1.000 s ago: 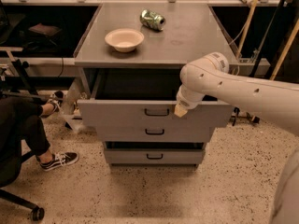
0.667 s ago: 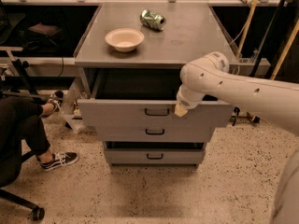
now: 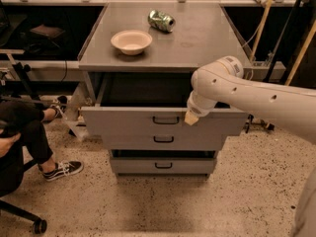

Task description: Open top drawer

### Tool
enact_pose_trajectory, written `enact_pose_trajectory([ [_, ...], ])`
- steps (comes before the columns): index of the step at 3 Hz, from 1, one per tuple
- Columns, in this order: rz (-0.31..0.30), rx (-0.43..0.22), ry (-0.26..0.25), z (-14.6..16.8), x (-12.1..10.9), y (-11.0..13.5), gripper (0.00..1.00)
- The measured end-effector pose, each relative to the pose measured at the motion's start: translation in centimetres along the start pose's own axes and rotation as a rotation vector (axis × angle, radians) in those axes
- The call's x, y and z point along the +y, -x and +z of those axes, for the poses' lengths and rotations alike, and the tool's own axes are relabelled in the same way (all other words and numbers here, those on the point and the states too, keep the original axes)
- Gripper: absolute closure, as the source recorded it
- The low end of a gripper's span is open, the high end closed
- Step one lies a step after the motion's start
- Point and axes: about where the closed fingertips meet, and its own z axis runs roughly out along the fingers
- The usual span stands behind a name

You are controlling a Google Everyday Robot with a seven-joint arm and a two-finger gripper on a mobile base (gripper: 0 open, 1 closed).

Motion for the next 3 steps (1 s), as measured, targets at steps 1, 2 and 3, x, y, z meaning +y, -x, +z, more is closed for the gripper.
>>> enact_pose_trajectory([
  [1, -0.005, 0.009, 0.002, -0.11, 0.14, -0.27, 1.0],
  [2, -0.005, 0.007, 0.001, -0.25, 0.42, -0.56, 1.0],
  [3, -0.005, 0.007, 0.001, -0.39, 0.43, -0.47, 1.0],
])
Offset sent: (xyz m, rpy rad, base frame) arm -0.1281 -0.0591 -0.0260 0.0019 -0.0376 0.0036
